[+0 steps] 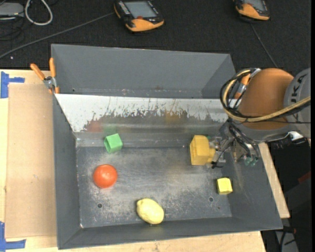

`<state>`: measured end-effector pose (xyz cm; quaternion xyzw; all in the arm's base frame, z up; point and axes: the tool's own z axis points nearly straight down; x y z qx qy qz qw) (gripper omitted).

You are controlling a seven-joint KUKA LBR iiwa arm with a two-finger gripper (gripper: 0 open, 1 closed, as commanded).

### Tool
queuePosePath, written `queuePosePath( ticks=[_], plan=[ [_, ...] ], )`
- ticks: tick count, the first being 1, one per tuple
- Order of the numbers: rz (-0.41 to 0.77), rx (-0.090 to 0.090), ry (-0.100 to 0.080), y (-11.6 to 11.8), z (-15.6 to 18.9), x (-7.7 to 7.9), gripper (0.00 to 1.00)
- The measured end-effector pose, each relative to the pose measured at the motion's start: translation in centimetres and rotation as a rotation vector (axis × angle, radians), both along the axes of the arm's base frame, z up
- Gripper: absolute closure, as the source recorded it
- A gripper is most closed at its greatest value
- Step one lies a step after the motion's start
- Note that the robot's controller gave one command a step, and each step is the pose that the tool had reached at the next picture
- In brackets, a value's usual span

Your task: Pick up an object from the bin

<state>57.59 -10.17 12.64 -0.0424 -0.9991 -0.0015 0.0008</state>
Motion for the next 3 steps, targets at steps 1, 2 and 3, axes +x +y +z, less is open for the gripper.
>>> queuePosePath(
  ticks=[1,2,3],
  plan=[
    [0.001,0.0,-0.001,0.0,1.8,0.0,1.0],
    [0.001,0.0,0.0,0.0,3.4,0.0,1.0],
    [0.002,0.003,0.01,0.1,5.7,-0.2,1.0]
  ],
)
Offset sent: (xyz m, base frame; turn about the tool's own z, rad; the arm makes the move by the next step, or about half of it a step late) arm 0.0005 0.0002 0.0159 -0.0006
